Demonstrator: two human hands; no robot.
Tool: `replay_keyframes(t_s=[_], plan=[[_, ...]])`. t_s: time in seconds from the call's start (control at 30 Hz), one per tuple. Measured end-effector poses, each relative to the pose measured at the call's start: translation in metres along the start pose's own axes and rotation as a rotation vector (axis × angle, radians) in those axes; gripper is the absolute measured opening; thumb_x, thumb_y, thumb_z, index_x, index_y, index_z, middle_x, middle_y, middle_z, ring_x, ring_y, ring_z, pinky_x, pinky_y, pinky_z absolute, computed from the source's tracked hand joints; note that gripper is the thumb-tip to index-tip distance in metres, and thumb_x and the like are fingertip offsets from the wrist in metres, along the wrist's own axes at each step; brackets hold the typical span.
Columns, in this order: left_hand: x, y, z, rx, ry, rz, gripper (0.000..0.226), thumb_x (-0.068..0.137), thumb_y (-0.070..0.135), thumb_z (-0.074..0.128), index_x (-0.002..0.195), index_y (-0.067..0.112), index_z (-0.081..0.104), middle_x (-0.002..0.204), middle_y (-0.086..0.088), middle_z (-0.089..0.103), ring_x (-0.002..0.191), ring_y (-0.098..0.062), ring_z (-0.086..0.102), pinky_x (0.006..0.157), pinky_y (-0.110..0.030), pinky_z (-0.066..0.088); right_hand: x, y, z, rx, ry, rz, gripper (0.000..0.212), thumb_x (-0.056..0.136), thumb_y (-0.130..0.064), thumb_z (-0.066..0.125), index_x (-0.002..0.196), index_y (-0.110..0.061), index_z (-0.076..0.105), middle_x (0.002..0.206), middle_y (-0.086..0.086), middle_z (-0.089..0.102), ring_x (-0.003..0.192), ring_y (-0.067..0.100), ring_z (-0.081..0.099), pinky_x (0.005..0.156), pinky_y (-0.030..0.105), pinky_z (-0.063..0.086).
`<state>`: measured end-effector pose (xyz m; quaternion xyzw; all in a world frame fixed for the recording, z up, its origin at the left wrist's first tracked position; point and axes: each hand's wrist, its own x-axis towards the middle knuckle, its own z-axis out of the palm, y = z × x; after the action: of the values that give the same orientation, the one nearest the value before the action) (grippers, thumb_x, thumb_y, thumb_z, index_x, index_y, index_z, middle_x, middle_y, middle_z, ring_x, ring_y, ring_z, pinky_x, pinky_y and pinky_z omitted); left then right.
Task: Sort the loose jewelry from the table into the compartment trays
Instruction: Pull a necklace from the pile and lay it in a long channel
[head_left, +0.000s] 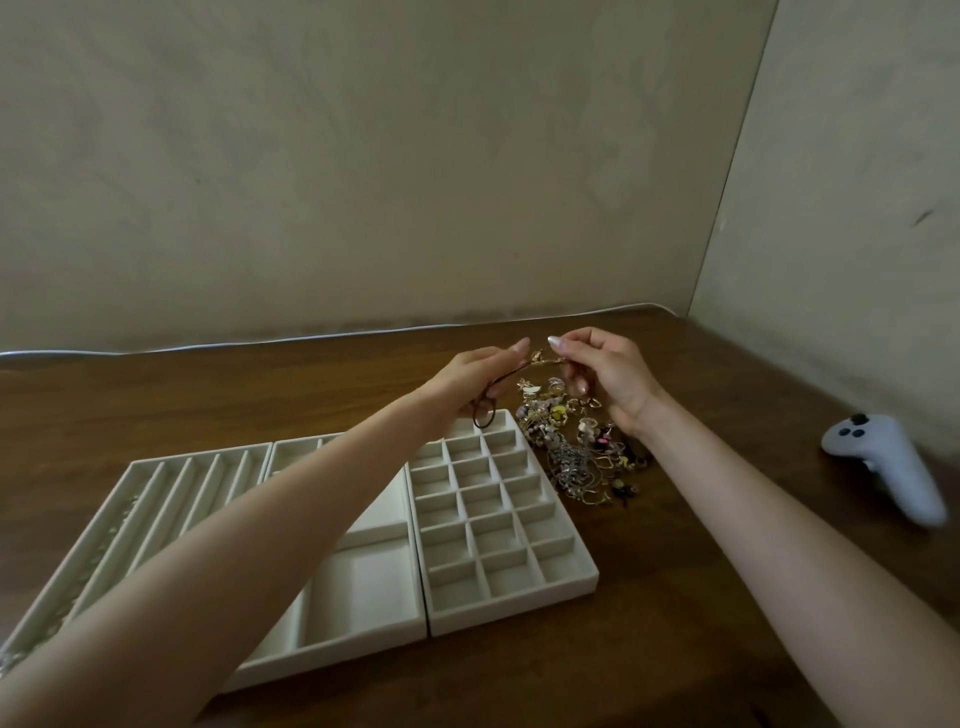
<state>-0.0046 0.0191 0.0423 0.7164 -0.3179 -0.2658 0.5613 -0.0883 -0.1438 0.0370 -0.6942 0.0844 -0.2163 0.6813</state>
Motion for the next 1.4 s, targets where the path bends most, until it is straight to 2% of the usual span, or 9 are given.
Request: replay_keyframes(t_s=[0.2, 0.33, 0.43, 0.63, 0.87, 0.93, 1.1, 1.23, 1.4], plan=[[-0.001, 0.000, -0.001, -0.025, 0.110, 0.093, 0.025, 0.092, 0.033, 0.056, 0.092, 0.013, 0.071, 0.050, 0.005, 0.046, 0.044, -0.005, 0.039, 0.047, -0.017, 0.029, -0.002, -0.008, 0.000, -0.095, -0.014, -0.069, 0.011, 0.083, -0.012, 0.070, 0.089, -0.005, 0.064, 0.071, 0.007, 0.065, 0.058, 0.015, 0.061, 0.055, 0.022, 0.052], [0.001, 0.001, -0.001, -0.034, 0.183, 0.071, 0.023, 0.091, 0.036, 0.056, 0.086, 0.020, 0.072, 0.068, 0.012, 0.062, 0.074, -0.010, 0.052, 0.077, -0.027, 0.038, -0.001, -0.006, -0.002, -0.145, -0.015, -0.096, 0.009, 0.083, -0.013, 0.070, 0.088, -0.008, 0.066, 0.085, 0.010, 0.069, 0.078, 0.017, 0.066, 0.071, 0.025, 0.054], [0.002, 0.002, 0.000, -0.050, 0.231, 0.073, 0.016, 0.091, 0.035, 0.056, 0.083, 0.028, 0.068, 0.090, 0.011, 0.063, 0.097, -0.011, 0.054, 0.099, -0.033, 0.035, -0.001, -0.006, -0.003, -0.127, -0.012, -0.116, 0.006, 0.085, -0.013, 0.067, 0.087, -0.010, 0.063, 0.076, 0.006, 0.067, 0.073, 0.014, 0.065, 0.072, 0.025, 0.052], [0.003, -0.002, -0.004, -0.227, 0.219, 0.175, 0.017, 0.094, 0.024, 0.053, 0.095, 0.020, 0.069, 0.077, 0.003, 0.055, 0.064, -0.010, 0.036, 0.058, -0.021, 0.029, 0.003, -0.004, -0.002, -0.159, 0.110, -0.103, 0.006, 0.089, -0.014, 0.063, 0.084, -0.013, 0.060, 0.064, -0.002, 0.056, 0.056, 0.006, 0.052, 0.062, 0.019, 0.047], [-0.003, 0.004, -0.008, -0.260, 0.138, 0.229, 0.040, 0.095, 0.015, 0.038, 0.065, 0.023, 0.063, 0.103, -0.007, 0.064, 0.080, -0.014, 0.048, 0.070, -0.026, 0.035, 0.006, -0.003, -0.004, -0.096, 0.191, -0.010, 0.006, 0.094, -0.017, 0.057, 0.089, -0.014, 0.056, 0.061, -0.002, 0.051, 0.052, 0.012, 0.050, 0.052, 0.025, 0.047], [-0.003, 0.003, -0.008, -0.199, 0.126, 0.205, 0.043, 0.095, 0.017, 0.037, 0.065, 0.024, 0.068, 0.101, -0.007, 0.063, 0.083, -0.014, 0.051, 0.072, -0.026, 0.038, 0.006, -0.003, -0.004, -0.067, 0.167, -0.022, 0.007, 0.094, -0.016, 0.056, 0.088, -0.014, 0.056, 0.061, -0.002, 0.052, 0.049, 0.012, 0.050, 0.052, 0.028, 0.050], [-0.002, 0.001, -0.004, 0.007, 0.097, 0.183, 0.020, 0.094, 0.020, 0.049, 0.081, 0.011, 0.062, 0.077, 0.003, 0.062, 0.060, -0.002, 0.049, 0.059, -0.017, 0.038, 0.005, -0.010, 0.003, -0.070, 0.172, -0.114, 0.006, 0.093, -0.017, 0.058, 0.088, -0.014, 0.059, 0.079, 0.000, 0.061, 0.068, 0.009, 0.058, 0.061, 0.022, 0.052], [-0.005, -0.004, -0.002, 0.235, 0.084, 0.184, 0.021, 0.095, 0.021, 0.050, 0.087, 0.004, 0.058, 0.070, 0.005, 0.057, 0.049, 0.007, 0.050, 0.050, -0.008, 0.038, 0.006, -0.014, 0.004, 0.040, 0.136, -0.112, 0.006, 0.096, -0.014, 0.052, 0.091, -0.012, 0.056, 0.077, 0.005, 0.067, 0.072, 0.015, 0.065, 0.068, 0.029, 0.053], [-0.005, -0.011, -0.005, 0.655, 0.115, 0.308, 0.021, 0.090, 0.029, 0.059, 0.072, 0.021, 0.053, 0.075, 0.001, 0.063, 0.065, -0.011, 0.057, 0.061, -0.023, 0.044, 0.003, -0.016, 0.008, 0.130, 0.073, -0.099, 0.006, 0.098, -0.013, 0.047, 0.094, -0.011, 0.051, 0.085, 0.009, 0.071, 0.073, 0.018, 0.068, 0.068, 0.029, 0.055]])
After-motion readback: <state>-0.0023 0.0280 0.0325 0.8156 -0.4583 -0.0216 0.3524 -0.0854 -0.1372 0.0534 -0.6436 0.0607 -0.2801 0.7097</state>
